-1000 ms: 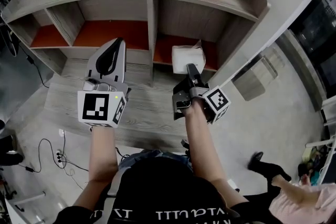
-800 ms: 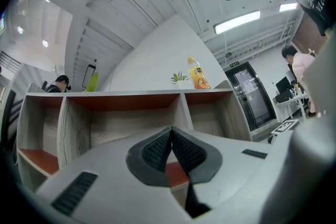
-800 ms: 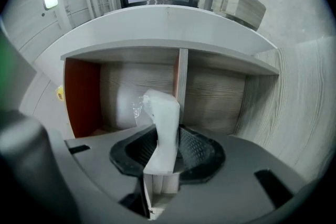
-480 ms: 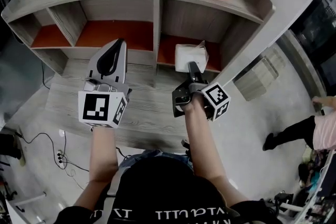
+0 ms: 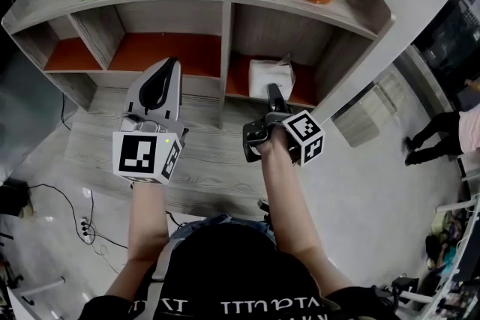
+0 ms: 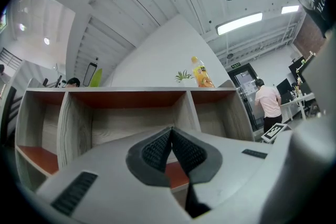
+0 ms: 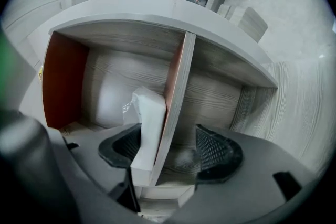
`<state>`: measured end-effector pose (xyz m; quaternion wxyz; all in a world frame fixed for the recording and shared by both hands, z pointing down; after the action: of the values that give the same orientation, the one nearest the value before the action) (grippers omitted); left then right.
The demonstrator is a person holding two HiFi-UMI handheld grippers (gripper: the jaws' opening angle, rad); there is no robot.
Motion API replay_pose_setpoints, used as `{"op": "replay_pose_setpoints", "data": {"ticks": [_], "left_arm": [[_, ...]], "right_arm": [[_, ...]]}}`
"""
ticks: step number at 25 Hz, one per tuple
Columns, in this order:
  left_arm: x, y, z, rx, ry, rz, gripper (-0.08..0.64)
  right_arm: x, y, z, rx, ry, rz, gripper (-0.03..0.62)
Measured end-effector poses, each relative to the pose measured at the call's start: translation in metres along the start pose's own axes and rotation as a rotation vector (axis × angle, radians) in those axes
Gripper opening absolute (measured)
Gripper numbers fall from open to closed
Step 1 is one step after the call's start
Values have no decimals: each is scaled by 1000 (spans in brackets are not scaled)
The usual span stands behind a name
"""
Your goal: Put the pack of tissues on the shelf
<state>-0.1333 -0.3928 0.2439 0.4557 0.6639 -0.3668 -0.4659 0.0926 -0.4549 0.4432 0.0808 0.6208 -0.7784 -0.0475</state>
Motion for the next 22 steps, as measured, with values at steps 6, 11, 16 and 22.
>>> {"op": "replay_pose_setpoints", "data": {"ticks": [6,11,16,22], "left_arm": [[5,2,-5,-8,10,6,14],[7,4,-8,-15,18,3,14],[6,5,-10,-16,21,4,13],[4,3,-13,-22,25,-4,14]], "right_arm": [[8,-3,1,-45,38,-6,321],[11,-5,2,-83,53,-7,325],[12,-7,2,-114,57,-13,328],[7,-9,9,-181,56,-4,328]]}}
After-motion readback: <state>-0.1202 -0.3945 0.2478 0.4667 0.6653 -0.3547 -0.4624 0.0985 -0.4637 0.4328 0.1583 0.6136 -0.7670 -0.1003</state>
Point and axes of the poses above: the fingertips, and each gripper's own axes: x forward along the fingers, z to its left, y out of its underside, the point moved 1 cm from there along -x, backward along the fingers, and after that the axes turned 5 degrees about -y, right-handed, at the moved point
